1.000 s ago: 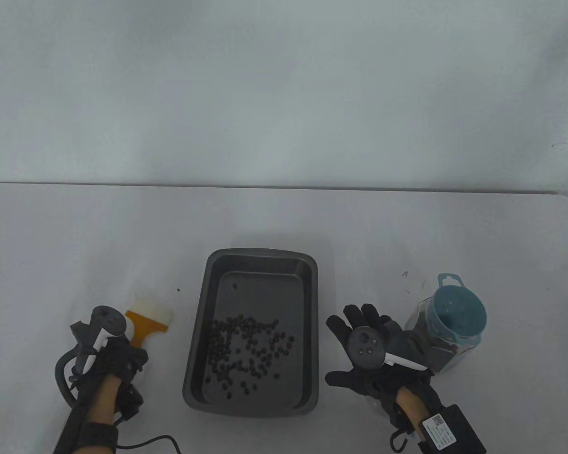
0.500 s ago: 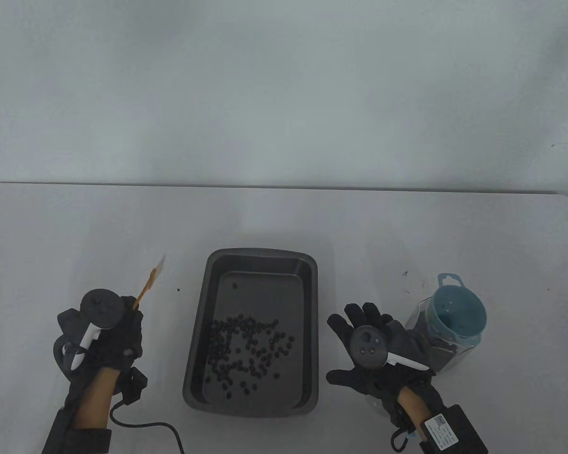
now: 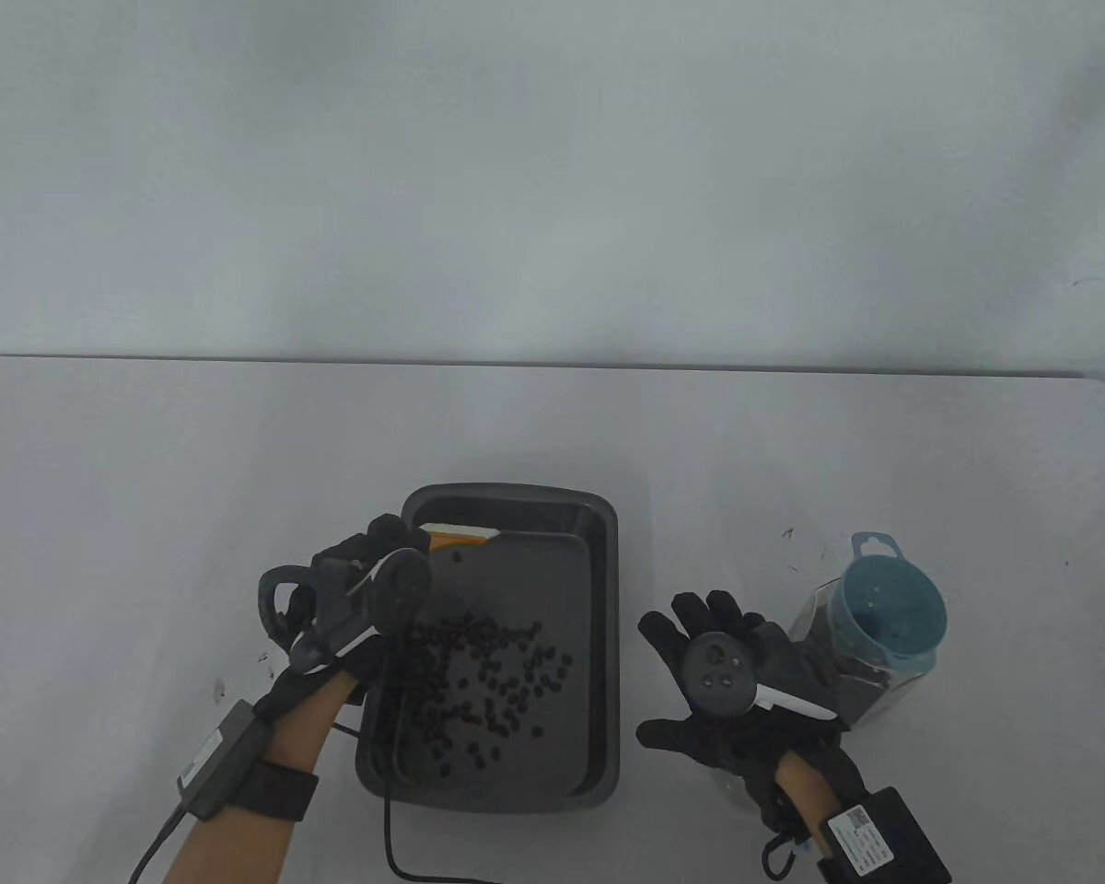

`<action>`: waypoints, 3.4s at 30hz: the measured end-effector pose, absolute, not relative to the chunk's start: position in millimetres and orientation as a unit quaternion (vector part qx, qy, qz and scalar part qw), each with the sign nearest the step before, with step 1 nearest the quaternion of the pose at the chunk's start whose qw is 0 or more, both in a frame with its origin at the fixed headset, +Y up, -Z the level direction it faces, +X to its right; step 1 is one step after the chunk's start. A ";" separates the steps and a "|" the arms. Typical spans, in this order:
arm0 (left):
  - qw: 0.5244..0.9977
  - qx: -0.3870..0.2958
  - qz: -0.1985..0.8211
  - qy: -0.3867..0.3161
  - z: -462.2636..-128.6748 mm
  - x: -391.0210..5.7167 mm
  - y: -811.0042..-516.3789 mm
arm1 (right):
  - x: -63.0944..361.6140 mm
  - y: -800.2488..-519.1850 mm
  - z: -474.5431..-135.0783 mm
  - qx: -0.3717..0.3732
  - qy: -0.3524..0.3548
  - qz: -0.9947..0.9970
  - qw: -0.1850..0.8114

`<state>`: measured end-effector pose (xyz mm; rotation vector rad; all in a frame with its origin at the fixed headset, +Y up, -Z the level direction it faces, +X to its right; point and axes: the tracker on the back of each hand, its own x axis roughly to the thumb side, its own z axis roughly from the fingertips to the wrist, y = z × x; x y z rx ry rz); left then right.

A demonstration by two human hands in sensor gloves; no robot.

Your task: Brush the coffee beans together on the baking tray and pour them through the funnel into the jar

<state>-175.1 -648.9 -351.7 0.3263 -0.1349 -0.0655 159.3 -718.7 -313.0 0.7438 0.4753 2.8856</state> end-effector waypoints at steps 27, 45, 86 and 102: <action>0.939 -0.043 -0.316 -0.129 -361.4 -116.9 -676.5 | 158.9 -721.2 -312.5 0.252 0.183 0.947 0.074; 0.931 -0.118 -0.317 -0.138 -326.4 -104.2 -659.5 | 155.4 -723.6 -309.9 0.259 0.188 0.945 0.073; 0.964 -0.254 -0.007 -0.082 -298.1 -58.6 -632.1 | 152.7 -728.6 -309.9 0.263 0.193 0.943 0.067; 0.976 0.052 -0.191 -0.086 -304.6 -116.7 -624.9 | 152.7 -728.7 -309.1 0.264 0.196 0.942 0.068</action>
